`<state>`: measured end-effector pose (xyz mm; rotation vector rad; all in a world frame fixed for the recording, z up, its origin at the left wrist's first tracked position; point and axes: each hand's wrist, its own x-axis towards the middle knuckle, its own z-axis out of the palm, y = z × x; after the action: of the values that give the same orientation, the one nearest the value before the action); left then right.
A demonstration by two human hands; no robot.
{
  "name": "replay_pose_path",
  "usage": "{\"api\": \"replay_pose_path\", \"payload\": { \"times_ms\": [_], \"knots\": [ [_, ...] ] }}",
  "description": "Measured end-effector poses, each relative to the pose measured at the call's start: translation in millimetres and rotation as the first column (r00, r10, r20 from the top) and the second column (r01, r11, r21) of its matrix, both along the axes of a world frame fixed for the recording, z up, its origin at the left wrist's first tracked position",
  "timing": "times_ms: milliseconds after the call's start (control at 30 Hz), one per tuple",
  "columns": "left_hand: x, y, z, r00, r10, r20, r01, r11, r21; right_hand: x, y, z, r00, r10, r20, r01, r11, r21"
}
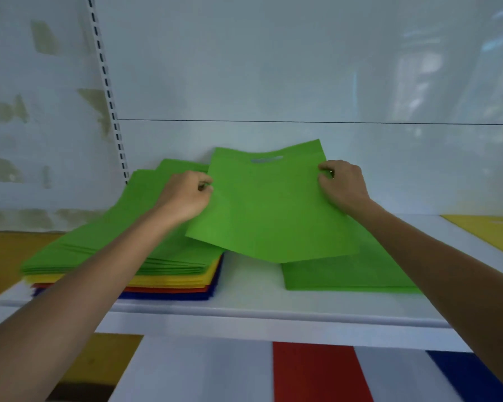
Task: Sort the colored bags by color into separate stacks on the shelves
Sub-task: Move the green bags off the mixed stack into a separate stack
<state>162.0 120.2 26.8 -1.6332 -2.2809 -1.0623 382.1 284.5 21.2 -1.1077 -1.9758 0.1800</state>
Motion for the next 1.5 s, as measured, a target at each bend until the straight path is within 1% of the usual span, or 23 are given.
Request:
{"api": "replay_pose_path", "payload": {
  "times_ms": [67,167,233,367,500,667,733,933,1167,1333,1367,1433,1500],
  "knots": [
    [24.9,9.1,0.9,0.999,-0.037,-0.03,0.038,0.999,0.027,24.1,7.5,-1.0,0.999,-0.008,0.047,0.009,1.0,-0.003],
    [64.4,24.9,0.9,0.999,-0.034,-0.033,0.037,0.995,0.088,62.0,18.7,-4.0,0.994,-0.028,0.109,0.029,1.0,-0.004],
    [86.1,37.0,-1.8,0.999,-0.028,-0.033,0.03,0.997,0.068,84.0,24.6,-6.2,0.987,-0.034,0.155,0.037,0.999,-0.016],
    [116.4,55.6,-17.5,0.997,-0.015,-0.072,0.009,0.996,-0.09,112.9,39.9,-15.1,0.965,-0.044,0.257,0.065,0.995,-0.073],
    [128.5,63.4,-44.5,0.998,-0.021,-0.06,0.006,0.973,-0.232,126.6,49.3,-30.4,0.941,-0.023,0.339,0.088,0.98,-0.179],
    [131.4,65.2,-71.2,0.995,-0.016,-0.098,-0.03,0.893,-0.45,130.9,61.8,-66.2,0.871,0.071,0.486,0.087,0.952,-0.295],
    [131.6,64.3,-75.8,0.993,0.004,-0.114,-0.06,0.872,-0.485,130.3,65.8,-75.7,0.84,0.098,0.533,0.111,0.932,-0.346],
    [133.4,61.0,-76.3,0.996,0.076,-0.056,-0.092,0.897,-0.433,123.1,71.1,-74.5,0.86,0.068,0.505,0.145,0.918,-0.37],
    [138.2,59.1,-74.5,0.998,0.04,-0.05,-0.056,0.919,-0.391,123.2,66.0,-76.0,0.89,0.057,0.452,0.144,0.906,-0.398],
    [137.8,61.5,-68.9,0.998,-0.009,-0.055,-0.014,0.914,-0.405,119.8,59.5,-70.3,0.917,0.031,0.398,0.142,0.906,-0.398],
    [135.4,61.9,-65.4,0.998,-0.015,-0.068,-0.014,0.918,-0.397,117.4,57.3,-68.2,0.919,0.01,0.394,0.155,0.91,-0.384],
    [129.9,62.8,-53.2,0.995,-0.035,-0.094,0.001,0.94,-0.343,110.4,52.8,-61.9,0.923,-0.046,0.381,0.173,0.936,-0.306],
    [121.8,61.2,-34.1,0.994,-0.056,-0.099,0.027,0.961,-0.277,98.8,45.6,-51.4,0.939,-0.072,0.337,0.153,0.963,-0.22]
  ]
}}
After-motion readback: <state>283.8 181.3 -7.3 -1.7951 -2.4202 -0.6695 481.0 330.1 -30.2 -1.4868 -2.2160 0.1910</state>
